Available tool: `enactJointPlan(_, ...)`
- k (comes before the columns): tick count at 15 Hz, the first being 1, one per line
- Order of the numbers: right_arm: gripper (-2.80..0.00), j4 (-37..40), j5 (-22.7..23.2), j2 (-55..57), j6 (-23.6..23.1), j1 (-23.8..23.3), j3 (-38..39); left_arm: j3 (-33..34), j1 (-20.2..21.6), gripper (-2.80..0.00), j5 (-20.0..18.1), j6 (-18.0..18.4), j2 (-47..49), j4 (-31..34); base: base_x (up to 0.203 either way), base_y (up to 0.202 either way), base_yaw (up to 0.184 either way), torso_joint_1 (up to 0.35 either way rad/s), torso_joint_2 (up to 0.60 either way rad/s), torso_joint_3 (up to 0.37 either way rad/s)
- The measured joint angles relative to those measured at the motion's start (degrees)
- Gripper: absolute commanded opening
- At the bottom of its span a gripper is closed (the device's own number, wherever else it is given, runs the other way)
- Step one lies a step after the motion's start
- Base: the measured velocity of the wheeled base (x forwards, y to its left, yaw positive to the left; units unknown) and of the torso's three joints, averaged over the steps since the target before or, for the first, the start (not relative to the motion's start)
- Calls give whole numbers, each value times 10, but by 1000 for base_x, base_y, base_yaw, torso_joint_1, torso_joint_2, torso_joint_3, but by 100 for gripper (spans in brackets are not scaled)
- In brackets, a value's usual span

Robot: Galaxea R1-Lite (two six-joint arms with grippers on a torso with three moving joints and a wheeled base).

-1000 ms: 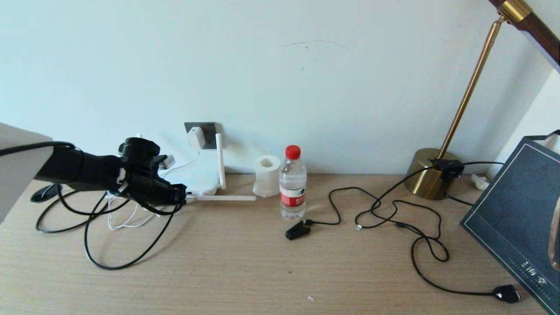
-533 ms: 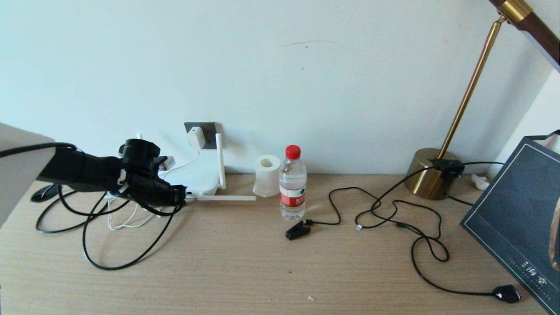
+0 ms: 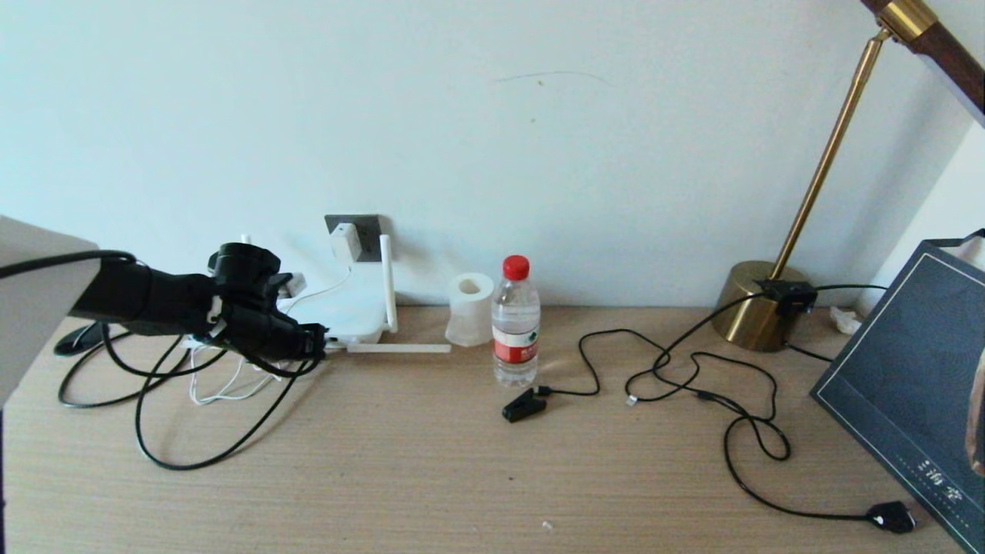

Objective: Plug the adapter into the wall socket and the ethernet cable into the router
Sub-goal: Align cable and router interface

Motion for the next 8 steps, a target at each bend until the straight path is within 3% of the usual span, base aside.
enactJointPlan(8, -280, 0, 0, 0, -1, 0, 0, -2, -13, -280, 9, -2, 2, -1, 0, 0, 0, 0, 0, 0)
